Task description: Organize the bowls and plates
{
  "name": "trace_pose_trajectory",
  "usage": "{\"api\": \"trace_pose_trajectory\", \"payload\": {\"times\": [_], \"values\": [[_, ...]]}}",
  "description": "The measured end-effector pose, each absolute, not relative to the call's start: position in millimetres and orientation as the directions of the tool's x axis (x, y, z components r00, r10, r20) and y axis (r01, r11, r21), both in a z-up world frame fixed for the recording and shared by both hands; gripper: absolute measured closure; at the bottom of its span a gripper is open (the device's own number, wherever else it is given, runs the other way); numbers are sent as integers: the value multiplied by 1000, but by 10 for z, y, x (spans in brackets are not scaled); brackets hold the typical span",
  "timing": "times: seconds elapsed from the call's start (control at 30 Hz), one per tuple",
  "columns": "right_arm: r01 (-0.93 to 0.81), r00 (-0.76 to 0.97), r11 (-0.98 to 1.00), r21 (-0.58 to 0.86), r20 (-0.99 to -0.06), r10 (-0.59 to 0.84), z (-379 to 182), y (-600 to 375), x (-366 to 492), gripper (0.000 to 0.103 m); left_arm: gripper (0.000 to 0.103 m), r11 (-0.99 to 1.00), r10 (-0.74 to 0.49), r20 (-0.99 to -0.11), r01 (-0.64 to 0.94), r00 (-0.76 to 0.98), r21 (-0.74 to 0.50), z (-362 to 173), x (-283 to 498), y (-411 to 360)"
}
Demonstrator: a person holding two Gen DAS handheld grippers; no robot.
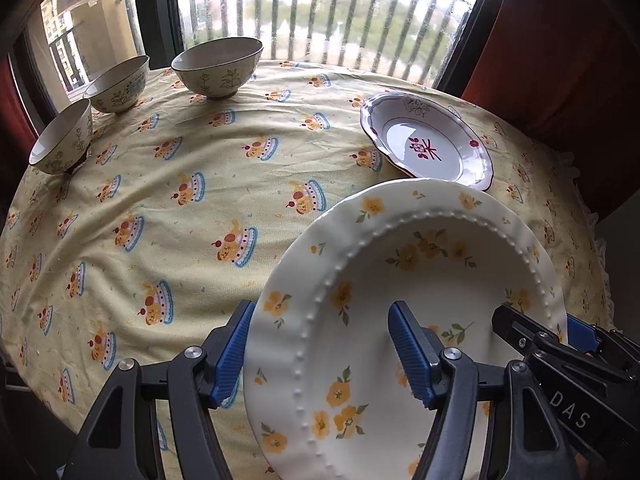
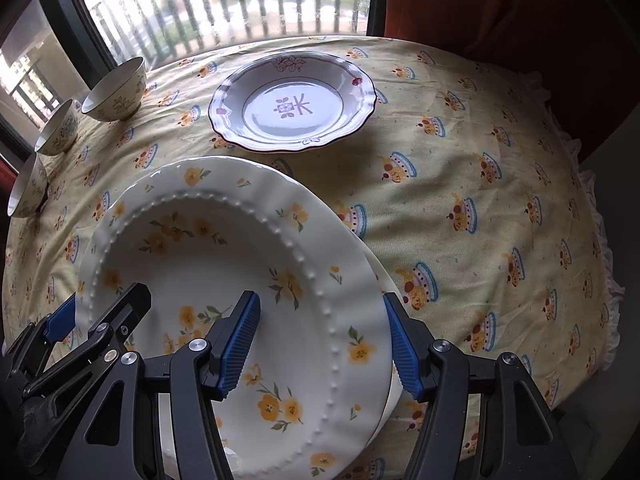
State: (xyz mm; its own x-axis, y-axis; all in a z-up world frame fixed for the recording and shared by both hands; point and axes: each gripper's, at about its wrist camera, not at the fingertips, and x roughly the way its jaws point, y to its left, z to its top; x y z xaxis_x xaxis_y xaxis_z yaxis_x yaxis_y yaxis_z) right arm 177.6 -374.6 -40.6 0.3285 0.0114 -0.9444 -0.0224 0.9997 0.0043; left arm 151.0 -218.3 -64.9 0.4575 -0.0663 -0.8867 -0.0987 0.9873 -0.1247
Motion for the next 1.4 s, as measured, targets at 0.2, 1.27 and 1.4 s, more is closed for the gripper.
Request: {"api": "trace_pose_trajectory", "payload": {"times": [0.2,1.27,1.4], "values": [[1,324,1000,-6,-946,-6,-432,-4008,1788,37,35,990,-88,-897,-61,433,-126,-711,1514,-2441],[-37,300,999,-34,-954,-21,-692,-4219,1902,37,28,993,-44,-935,-89,353,-81,-932,1564,-2725],[-39,312,999,-38,-950,-24,-721,-4205,1862,37,23,995,-28,-937,-80,347,-59,-917,1585,-2744]]}}
